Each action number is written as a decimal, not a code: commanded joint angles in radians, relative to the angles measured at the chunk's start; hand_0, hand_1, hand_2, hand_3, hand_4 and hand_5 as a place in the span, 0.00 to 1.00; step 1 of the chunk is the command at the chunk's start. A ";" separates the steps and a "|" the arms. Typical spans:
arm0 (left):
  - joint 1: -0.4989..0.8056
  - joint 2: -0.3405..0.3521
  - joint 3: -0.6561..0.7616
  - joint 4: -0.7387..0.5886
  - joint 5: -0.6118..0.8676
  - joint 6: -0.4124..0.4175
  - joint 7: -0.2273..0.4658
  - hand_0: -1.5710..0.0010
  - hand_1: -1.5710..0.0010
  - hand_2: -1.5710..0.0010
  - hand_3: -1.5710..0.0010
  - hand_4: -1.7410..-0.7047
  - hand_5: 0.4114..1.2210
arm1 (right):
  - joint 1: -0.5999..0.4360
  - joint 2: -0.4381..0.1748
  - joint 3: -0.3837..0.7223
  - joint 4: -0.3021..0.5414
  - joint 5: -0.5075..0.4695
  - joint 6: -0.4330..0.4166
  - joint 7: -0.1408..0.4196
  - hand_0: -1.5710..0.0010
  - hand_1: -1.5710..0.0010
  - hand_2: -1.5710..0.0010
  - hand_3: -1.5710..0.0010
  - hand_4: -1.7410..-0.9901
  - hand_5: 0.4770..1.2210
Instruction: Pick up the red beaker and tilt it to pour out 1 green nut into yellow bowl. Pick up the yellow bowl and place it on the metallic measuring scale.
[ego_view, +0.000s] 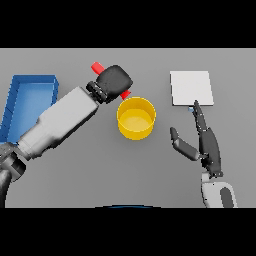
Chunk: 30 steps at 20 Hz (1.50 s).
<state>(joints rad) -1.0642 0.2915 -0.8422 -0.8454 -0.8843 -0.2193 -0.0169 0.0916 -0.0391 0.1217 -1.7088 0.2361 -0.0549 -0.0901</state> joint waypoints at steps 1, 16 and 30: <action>-0.015 0.005 -0.026 0.004 -0.016 -0.020 0.000 0.00 0.00 0.00 0.00 0.04 1.00 | 0.014 0.003 0.005 0.000 0.002 0.001 -0.022 1.00 1.00 1.00 1.00 0.71 0.24; -0.228 -0.053 -0.409 0.125 -0.231 -0.033 -0.057 0.00 0.00 0.00 0.00 0.01 1.00 | 0.000 -0.003 0.003 -0.009 0.023 -0.015 -0.002 1.00 1.00 1.00 1.00 0.77 0.20; -0.478 -0.063 -0.557 0.236 -0.255 0.007 -0.117 0.00 0.00 0.00 0.00 0.02 1.00 | -0.004 -0.005 0.000 0.005 0.019 -0.013 -0.025 1.00 1.00 1.00 1.00 0.79 0.23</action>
<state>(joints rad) -1.5433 0.2293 -1.3989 -0.6090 -1.1367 -0.2134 -0.1310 0.0876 -0.0444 0.1212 -1.7041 0.2546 -0.0684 -0.1157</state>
